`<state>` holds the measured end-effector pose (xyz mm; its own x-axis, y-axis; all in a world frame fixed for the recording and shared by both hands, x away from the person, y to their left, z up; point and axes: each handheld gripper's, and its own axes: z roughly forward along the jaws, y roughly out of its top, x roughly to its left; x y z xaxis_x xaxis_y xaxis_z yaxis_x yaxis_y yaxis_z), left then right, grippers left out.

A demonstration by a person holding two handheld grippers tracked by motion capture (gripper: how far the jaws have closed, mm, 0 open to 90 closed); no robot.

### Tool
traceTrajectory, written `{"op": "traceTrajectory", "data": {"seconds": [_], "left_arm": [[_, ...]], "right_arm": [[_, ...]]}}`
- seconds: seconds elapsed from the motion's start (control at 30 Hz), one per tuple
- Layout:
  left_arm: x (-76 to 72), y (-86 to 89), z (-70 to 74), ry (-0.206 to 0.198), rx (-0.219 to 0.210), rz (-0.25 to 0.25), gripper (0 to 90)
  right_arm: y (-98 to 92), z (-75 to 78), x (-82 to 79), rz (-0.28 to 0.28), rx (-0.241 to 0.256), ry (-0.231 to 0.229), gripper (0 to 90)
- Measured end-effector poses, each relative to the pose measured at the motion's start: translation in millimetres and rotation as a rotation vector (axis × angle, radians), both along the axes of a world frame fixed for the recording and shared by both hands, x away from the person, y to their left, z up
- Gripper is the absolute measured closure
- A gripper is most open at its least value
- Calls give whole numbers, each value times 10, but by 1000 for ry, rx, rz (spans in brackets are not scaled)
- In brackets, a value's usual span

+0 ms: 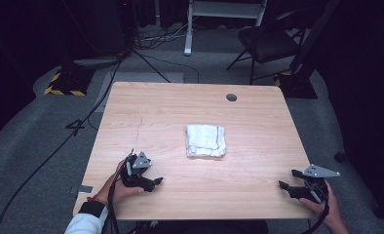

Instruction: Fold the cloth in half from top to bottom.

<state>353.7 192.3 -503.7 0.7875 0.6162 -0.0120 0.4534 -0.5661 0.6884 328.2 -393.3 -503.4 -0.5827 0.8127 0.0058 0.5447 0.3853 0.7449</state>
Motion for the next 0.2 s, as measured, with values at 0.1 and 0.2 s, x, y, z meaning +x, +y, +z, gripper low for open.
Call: {"op": "traceTrajectory", "data": {"seconds": [0.1, 0.2], "left_arm": [[0, 0, 0, 0, 0, 1, 143], [0, -2, 1, 1, 1, 3, 143]], "right_arm": [[0, 0, 0, 0, 0, 0, 232], [0, 0, 0, 1, 0, 0, 232]]}}
